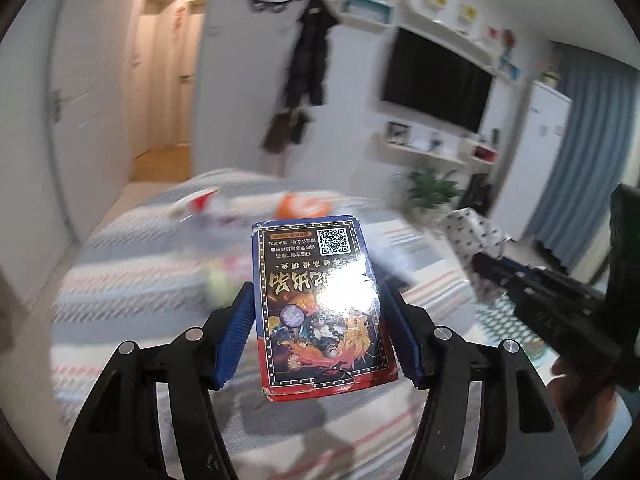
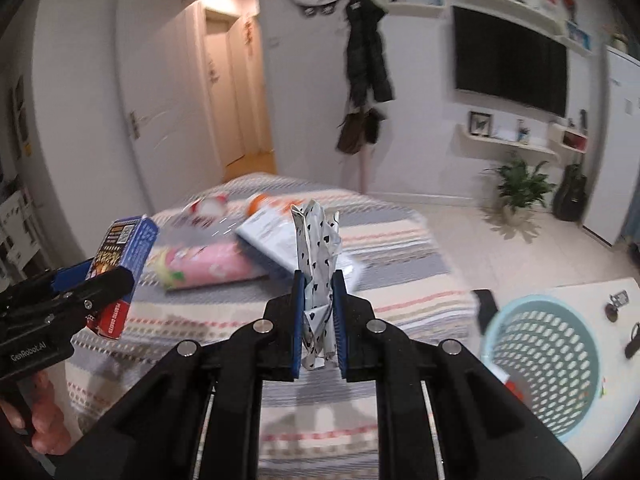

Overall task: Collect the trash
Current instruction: 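Carry both items over the blue basket and lower them inside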

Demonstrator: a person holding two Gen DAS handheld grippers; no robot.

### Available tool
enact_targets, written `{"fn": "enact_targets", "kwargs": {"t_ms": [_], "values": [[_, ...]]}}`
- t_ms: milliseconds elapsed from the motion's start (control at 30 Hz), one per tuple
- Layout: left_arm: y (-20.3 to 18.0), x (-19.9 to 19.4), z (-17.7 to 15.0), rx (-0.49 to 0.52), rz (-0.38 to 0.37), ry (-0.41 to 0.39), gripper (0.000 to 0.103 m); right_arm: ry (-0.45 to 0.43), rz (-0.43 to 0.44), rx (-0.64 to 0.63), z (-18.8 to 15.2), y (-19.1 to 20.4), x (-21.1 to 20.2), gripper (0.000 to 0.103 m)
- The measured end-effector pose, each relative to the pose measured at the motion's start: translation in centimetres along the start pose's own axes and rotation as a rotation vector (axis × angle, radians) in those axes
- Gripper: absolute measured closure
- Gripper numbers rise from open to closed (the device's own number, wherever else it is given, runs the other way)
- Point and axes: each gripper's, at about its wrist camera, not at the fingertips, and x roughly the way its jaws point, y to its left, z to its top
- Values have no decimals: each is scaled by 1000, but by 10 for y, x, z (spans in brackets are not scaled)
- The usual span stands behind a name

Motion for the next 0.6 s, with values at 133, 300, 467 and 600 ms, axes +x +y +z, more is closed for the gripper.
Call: {"fn": "enact_targets", "kwargs": {"t_ms": [133, 300, 467, 600], "values": [[-55, 18, 17, 59, -99, -9, 42, -35, -76, 68, 1, -46, -17, 92], [-123, 54, 24, 111, -221, 35, 42, -31, -206, 154, -6, -108, -28, 92], [-177, 110, 18, 117, -324, 149, 42, 45, -316, 263, -24, -174, -26, 92], [-207, 151, 7, 125, -374, 237, 42, 104, -380, 352, -43, -219, -19, 92]]}}
